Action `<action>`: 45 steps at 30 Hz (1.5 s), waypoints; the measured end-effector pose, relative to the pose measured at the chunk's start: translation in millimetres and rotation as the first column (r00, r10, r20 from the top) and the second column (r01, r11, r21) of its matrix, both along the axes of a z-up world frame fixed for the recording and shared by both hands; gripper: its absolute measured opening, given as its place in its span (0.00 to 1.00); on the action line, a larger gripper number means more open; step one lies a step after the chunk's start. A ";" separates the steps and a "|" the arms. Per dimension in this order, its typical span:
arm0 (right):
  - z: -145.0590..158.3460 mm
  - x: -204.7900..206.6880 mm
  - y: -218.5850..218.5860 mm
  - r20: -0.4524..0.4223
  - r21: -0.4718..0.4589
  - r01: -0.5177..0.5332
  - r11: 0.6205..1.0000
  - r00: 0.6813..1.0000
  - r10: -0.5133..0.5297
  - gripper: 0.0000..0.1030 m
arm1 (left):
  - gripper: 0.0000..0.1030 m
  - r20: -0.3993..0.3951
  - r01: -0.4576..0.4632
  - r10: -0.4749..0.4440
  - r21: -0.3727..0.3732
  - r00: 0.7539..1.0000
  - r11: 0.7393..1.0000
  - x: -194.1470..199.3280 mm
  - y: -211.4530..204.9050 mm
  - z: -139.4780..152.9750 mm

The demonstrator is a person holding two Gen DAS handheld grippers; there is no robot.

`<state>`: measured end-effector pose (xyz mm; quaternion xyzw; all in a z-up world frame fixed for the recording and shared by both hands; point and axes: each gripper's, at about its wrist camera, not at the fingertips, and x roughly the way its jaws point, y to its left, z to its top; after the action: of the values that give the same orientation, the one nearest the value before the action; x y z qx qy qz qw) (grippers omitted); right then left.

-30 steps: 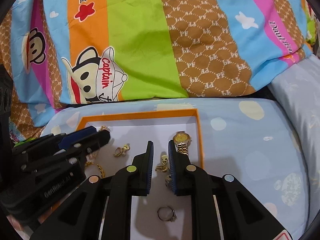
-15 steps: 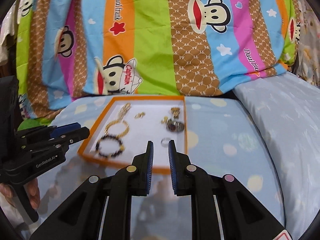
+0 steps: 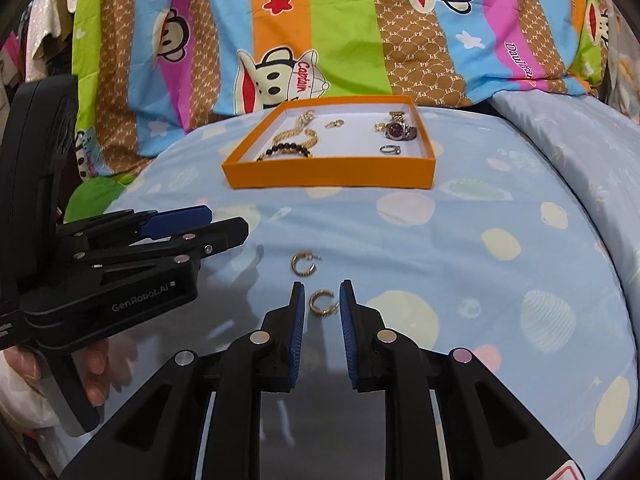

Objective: Organize jewelry
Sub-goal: 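Move both tools to the two gold hoop earrings and grasp one with the right tool, then grasp the other gold hoop with the left tool while the right tool holds its hoop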

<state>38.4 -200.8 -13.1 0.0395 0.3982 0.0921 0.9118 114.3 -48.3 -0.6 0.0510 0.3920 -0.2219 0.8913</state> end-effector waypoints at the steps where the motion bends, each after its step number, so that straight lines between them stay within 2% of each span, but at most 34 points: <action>1: -2.7 -0.5 2.1 -0.006 -0.005 -0.002 1.000 1.000 0.002 0.21 | 0.39 -0.006 -0.003 0.003 -0.003 1.000 1.000 -0.3 0.7 -1.9; 12: -13.8 7.1 3.1 -0.059 -0.002 0.010 1.000 0.998 -0.010 0.23 | 0.40 -0.014 -0.012 0.013 0.022 1.000 1.000 0.3 0.4 -12.3; 21: -15.8 10.5 8.5 -0.067 -0.025 0.011 1.000 0.998 -0.012 0.23 | 0.40 -0.022 -0.005 0.006 0.029 1.000 1.000 1.4 -1.1 -14.3; 32: -16.7 12.4 4.2 -0.072 -0.010 0.021 1.000 0.997 -0.022 0.14 | 0.40 -0.029 0.013 -0.012 0.034 1.000 0.999 0.6 -4.9 -15.3; 35: -16.8 12.8 2.5 -0.073 -0.003 0.025 1.000 0.997 -0.025 0.13 | 0.43 -0.029 0.031 -0.030 0.038 0.999 0.999 -1.4 -8.0 -15.3; 36: -16.8 12.9 1.8 -0.073 -0.002 0.028 1.000 0.997 -0.028 0.09 | 0.45 -0.028 0.035 -0.034 0.037 0.999 0.999 -1.9 -8.8 -14.9; 37: -17.0 13.2 0.4 -0.074 0.002 0.032 0.999 0.997 -0.032 0.02 | 0.46 -0.028 0.038 -0.037 0.036 0.999 0.999 -2.5 -9.4 -14.5; 38: -17.4 13.2 -1.1 -0.077 0.008 0.035 0.999 0.996 -0.034 0.01 | 0.46 -0.031 0.044 -0.042 0.034 0.999 0.998 -2.8 -10.7 -14.4; 43: -16.8 11.0 -9.0 -0.076 0.030 0.047 0.998 0.996 -0.045 0.00 | 0.46 -0.046 0.072 -0.070 0.042 0.996 0.996 -2.9 -22.0 -15.4; 45: -16.2 11.1 -7.1 -0.072 0.027 0.036 0.999 0.997 -0.034 0.05 | 0.46 -0.038 0.070 -0.068 0.045 0.997 0.997 -2.3 -24.2 -14.0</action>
<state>49.5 -207.9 -29.3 0.0626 0.4287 0.0801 0.8977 112.0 -72.5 -14.6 0.0812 0.4114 -0.2442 0.8744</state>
